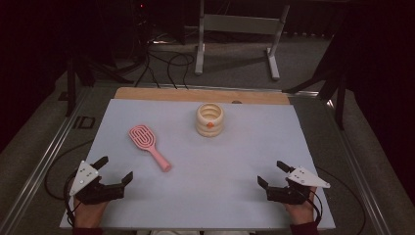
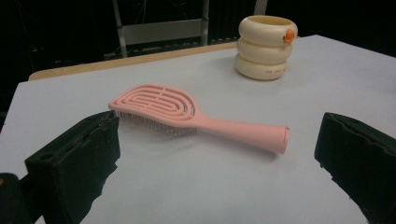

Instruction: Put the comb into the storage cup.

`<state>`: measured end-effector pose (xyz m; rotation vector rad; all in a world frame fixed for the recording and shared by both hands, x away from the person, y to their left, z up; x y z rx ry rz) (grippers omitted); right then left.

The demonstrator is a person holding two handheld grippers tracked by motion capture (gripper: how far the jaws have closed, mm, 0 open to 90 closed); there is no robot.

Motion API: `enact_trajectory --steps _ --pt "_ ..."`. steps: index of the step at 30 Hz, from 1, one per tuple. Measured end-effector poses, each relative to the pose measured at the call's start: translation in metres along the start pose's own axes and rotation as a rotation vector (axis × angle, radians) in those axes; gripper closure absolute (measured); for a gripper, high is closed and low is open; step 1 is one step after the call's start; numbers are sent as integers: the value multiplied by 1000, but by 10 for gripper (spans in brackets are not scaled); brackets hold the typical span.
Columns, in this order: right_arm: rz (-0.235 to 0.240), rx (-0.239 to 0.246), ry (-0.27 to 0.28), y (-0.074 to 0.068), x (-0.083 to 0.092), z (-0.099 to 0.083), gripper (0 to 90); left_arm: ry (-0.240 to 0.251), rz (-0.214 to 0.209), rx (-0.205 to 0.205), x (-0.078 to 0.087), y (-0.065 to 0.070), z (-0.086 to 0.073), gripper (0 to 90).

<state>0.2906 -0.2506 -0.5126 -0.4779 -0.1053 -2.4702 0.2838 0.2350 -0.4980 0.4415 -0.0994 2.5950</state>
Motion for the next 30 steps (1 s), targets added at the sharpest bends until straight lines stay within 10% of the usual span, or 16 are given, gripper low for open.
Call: enact_trajectory --steps 30 --pt "-10 -5 1 2 -1 -2 83 -49 -52 -47 -39 9 24 19"
Point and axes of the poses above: each handheld gripper's, and its own axes: x roughly backward along the jaws, z roughly out of its top, y roughly to its right, the point moved 7 cm from there along -x, roughly forward along the jaws, and after that the axes turned 1 degree about -x, right-handed, at the moved point
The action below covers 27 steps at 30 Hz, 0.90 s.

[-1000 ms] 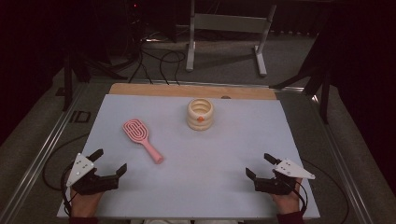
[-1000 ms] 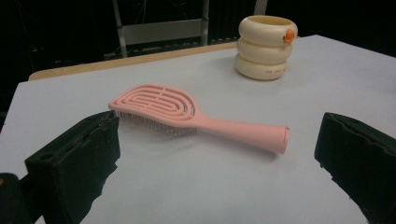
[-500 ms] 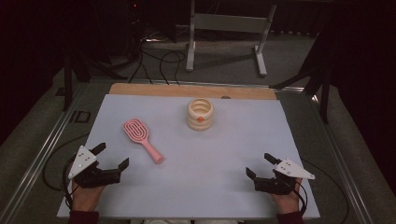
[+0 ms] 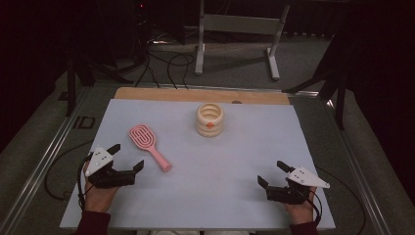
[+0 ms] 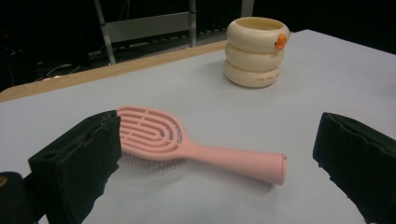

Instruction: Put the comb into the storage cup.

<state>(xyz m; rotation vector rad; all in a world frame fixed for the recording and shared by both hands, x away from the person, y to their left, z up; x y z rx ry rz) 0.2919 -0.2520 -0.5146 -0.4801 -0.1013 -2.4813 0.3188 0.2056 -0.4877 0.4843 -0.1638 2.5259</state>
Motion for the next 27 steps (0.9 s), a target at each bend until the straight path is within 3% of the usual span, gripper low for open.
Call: enact_trajectory --steps 10,27 --pt "2 -2 -4 0 -1 -1 83 -48 6 2 -22 -2 -1 21" --pt "3 -1 -12 0 -2 -2 83 -114 -8 54 -49 1 10 39"
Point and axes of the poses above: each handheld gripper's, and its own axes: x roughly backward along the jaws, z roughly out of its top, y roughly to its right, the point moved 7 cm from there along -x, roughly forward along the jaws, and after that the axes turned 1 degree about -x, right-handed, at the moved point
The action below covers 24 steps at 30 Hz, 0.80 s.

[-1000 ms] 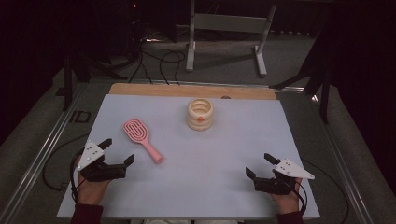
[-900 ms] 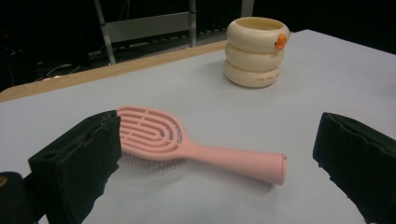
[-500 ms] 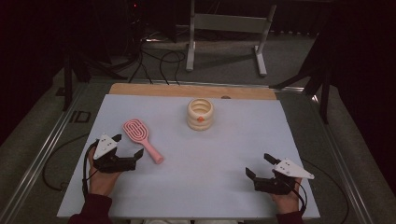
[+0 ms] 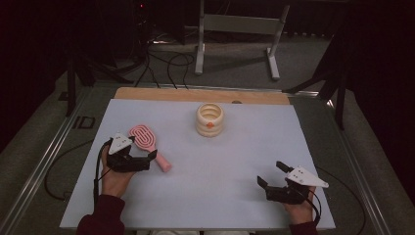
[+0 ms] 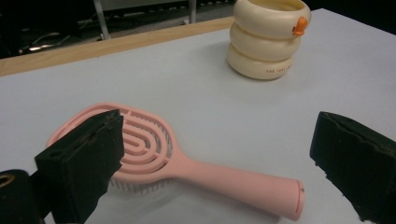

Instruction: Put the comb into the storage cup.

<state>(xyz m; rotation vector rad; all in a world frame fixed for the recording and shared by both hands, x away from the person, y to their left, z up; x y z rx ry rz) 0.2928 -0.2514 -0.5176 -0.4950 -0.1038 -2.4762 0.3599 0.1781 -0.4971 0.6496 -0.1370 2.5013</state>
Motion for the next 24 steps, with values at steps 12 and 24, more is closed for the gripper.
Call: enact_trajectory --steps 12,24 --pt "1 -1 -2 0 0 0 83 -26 -13 -6 -12 7 6 158" --pt "4 0 -4 0 0 -1 83 -86 -13 5 -29 14 1 506"
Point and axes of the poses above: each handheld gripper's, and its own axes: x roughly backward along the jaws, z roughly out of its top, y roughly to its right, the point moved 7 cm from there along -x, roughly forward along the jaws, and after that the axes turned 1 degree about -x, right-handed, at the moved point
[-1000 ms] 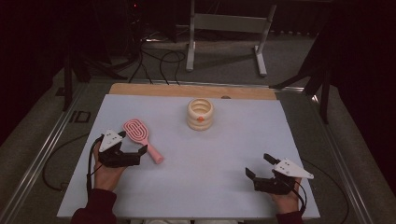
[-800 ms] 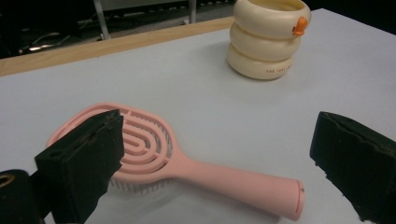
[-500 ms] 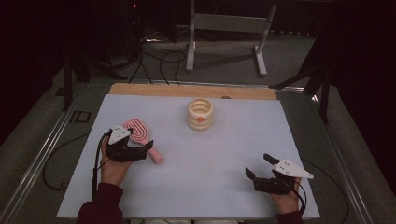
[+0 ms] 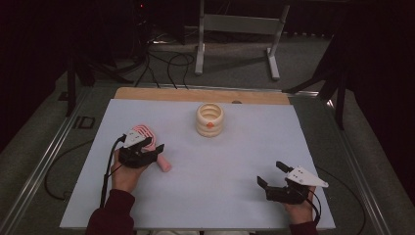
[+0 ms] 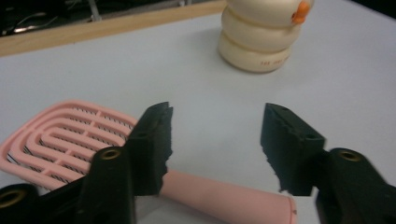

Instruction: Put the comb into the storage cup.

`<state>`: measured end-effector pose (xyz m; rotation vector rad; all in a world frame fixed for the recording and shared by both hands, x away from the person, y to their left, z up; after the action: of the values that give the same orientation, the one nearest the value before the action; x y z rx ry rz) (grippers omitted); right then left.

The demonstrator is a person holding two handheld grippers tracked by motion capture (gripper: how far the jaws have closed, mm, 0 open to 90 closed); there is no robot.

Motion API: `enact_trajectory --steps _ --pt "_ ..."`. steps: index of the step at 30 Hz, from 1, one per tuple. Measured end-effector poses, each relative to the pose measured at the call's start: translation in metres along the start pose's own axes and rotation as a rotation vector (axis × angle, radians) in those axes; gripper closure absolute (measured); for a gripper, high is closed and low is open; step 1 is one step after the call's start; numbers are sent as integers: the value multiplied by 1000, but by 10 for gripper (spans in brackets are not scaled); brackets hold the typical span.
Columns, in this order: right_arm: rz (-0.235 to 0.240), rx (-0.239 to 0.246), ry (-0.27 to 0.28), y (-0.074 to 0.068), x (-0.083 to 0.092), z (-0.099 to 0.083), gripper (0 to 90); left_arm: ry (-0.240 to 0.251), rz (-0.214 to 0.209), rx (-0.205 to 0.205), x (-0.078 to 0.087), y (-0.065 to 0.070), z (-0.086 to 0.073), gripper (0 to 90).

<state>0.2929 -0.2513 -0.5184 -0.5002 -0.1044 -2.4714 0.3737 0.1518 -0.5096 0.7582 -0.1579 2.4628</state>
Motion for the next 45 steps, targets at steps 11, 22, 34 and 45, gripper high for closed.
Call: enact_trajectory --steps 11,22,34,45 --pt "0 -2 -1 0 0 0 83 -116 -73 -2 -26 15 -10 900" --pt "2 -1 -2 0 0 -1 83 -180 -86 22 -37 21 -21 900" --pt "1 -1 -3 0 -1 -1 83 -241 -73 34 -36 21 -36 900" --pt "1 2 -9 0 -2 -2 83 -250 -40 46 -22 10 -45 900"
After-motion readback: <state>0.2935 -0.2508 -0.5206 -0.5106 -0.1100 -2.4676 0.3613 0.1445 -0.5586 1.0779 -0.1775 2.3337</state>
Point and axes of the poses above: each handheld gripper's, and its own axes: x roughly backward along the jaws, z roughly out of its top, y roughly to its right, the point moved 7 cm from there along -x, roughly forward along the jaws, and after that the axes turned 1 degree about -x, right-handed, at the moved point
